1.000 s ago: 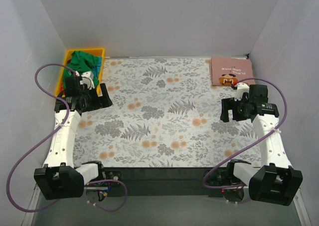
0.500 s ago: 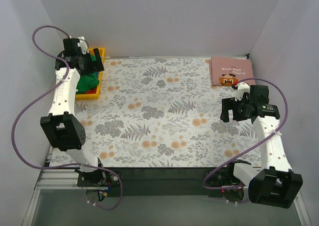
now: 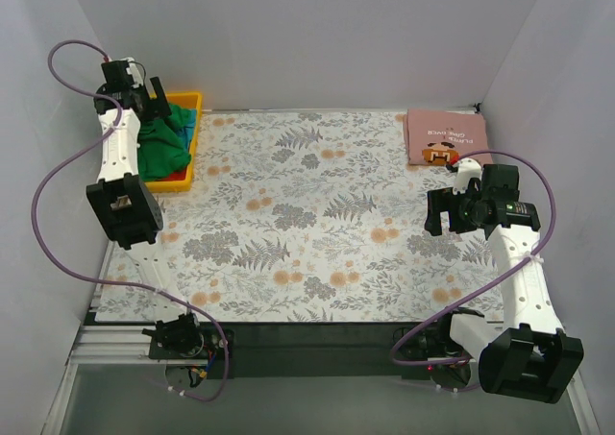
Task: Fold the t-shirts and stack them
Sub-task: Grab the tshirt from the pile, then move the tshirt to the center of the board
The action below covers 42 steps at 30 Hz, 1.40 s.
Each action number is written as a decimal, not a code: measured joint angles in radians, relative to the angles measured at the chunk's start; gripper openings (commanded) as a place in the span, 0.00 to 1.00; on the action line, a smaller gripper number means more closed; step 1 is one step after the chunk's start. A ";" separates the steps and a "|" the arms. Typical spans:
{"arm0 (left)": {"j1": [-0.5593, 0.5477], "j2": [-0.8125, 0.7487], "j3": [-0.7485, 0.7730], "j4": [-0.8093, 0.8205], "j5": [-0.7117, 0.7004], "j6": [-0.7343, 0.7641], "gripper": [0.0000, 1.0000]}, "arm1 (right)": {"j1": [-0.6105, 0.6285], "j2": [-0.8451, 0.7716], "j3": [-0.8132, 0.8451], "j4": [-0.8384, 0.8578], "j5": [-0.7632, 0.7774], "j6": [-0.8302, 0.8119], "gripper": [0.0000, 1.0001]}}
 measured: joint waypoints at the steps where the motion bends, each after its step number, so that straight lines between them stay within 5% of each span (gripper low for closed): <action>1: 0.005 0.014 -0.011 0.014 -0.006 0.007 0.98 | 0.000 0.000 0.000 0.000 0.000 0.000 0.98; 5: 0.015 0.067 -0.046 0.063 -0.017 0.029 0.94 | 0.000 0.000 0.000 -0.001 -0.001 0.000 0.98; 8: 0.021 0.107 -0.057 0.087 -0.013 0.031 0.80 | 0.000 0.003 0.000 -0.001 -0.001 -0.001 0.98; 11: 0.024 0.135 -0.057 0.101 -0.010 0.029 0.58 | 0.000 0.007 0.000 -0.001 -0.003 0.000 0.98; 15: 0.032 0.142 -0.044 0.103 0.004 0.014 0.00 | 0.000 0.008 0.000 -0.001 -0.003 -0.001 0.98; 24: 0.068 0.097 0.133 0.082 0.107 0.019 0.00 | 0.000 0.008 0.000 -0.002 -0.003 -0.001 0.98; 34: 0.073 -0.251 0.152 0.130 0.338 -0.022 0.00 | 0.000 0.008 0.000 -0.002 -0.005 -0.001 0.98; 42: 0.045 -0.467 0.154 0.304 0.571 -0.219 0.00 | 0.000 0.008 0.000 -0.002 -0.006 -0.001 0.98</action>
